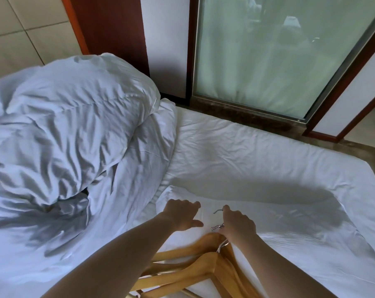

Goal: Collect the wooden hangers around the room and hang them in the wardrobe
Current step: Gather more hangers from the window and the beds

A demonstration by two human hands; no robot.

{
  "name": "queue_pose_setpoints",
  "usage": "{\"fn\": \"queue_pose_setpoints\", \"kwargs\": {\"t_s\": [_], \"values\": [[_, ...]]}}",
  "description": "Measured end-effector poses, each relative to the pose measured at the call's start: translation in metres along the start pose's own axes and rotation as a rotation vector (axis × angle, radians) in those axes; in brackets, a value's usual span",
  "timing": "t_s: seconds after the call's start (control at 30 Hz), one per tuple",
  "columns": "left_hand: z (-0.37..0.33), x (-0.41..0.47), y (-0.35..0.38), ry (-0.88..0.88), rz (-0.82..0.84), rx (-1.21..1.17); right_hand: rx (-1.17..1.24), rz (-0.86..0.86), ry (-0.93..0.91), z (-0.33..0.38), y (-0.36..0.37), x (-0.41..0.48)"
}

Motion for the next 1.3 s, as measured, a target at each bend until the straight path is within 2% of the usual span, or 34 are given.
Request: {"fn": "queue_pose_setpoints", "kwargs": {"t_s": [0.57,0.97,1.17,1.3], "values": [[0.008,-0.037,-0.020,-0.029,-0.008,0.015,-0.010,0.059,0.013,0.008,-0.011,-0.031],[0.006,-0.040,-0.029,-0.051,-0.016,-0.012,0.005,-0.083,0.004,-0.025,-0.036,-0.021],[-0.004,-0.035,-0.029,-0.060,0.005,0.010,0.171,-0.280,0.115,-0.061,-0.058,-0.004],[-0.009,-0.027,-0.028,-0.030,0.005,0.051,0.315,-0.253,0.234,-0.087,-0.048,0.007]]}}
Point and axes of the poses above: each hand's wrist, its own x-axis towards the middle knuckle, its own y-axis out of the palm, z = x × y, the point moved 5 cm from there along x, towards the middle knuckle, and after that the axes turned 6 degrees about x, right-handed, at the moved point
